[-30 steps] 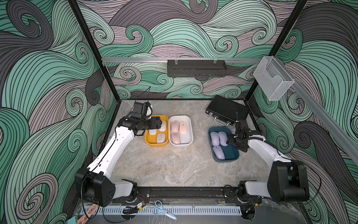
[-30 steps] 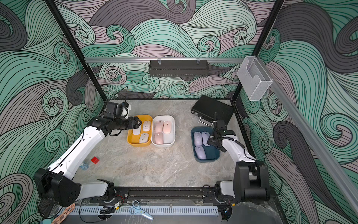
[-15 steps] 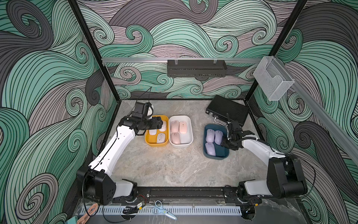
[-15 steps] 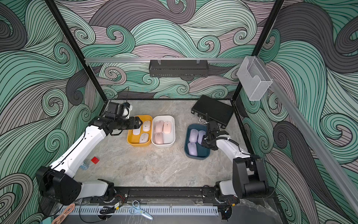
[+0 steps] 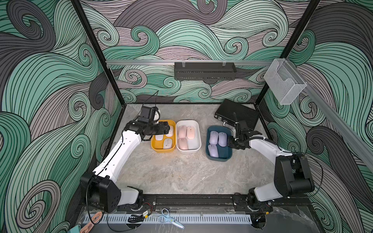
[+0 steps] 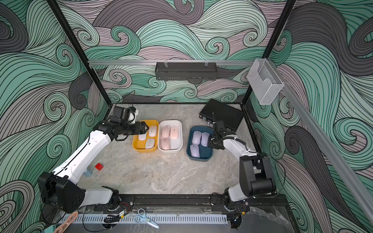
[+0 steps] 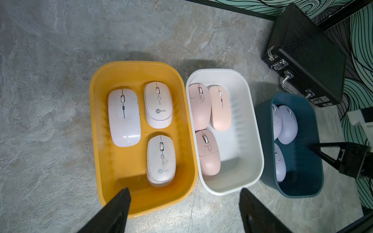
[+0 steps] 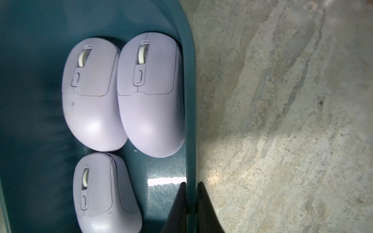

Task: Place the mice by color into the storage box
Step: Move the storage box to the center of the board.

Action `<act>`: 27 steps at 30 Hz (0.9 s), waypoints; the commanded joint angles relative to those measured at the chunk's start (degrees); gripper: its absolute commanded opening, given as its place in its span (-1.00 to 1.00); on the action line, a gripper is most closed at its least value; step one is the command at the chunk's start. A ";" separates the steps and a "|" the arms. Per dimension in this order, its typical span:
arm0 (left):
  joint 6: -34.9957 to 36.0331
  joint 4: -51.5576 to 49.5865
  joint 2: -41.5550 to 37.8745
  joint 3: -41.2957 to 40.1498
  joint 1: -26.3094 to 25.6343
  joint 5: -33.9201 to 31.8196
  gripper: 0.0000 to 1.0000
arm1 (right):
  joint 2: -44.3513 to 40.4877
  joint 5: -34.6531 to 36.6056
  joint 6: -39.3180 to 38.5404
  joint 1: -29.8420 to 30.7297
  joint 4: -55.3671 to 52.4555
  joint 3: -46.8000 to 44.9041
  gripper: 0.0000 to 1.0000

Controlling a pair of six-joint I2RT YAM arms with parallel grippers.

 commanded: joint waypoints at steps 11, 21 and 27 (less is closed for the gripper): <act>1.25 -0.16 0.25 0.37 -0.37 -0.14 0.67 | 10.98 -4.37 -10.75 0.94 3.06 11.42 -0.86; 2.14 0.21 -0.49 0.10 -0.38 -0.47 0.67 | 16.47 -8.99 -12.55 1.19 0.37 17.08 -0.79; 2.12 0.60 -2.16 -0.05 -0.41 -4.23 0.69 | 13.03 -7.13 -10.12 1.21 0.50 15.83 0.01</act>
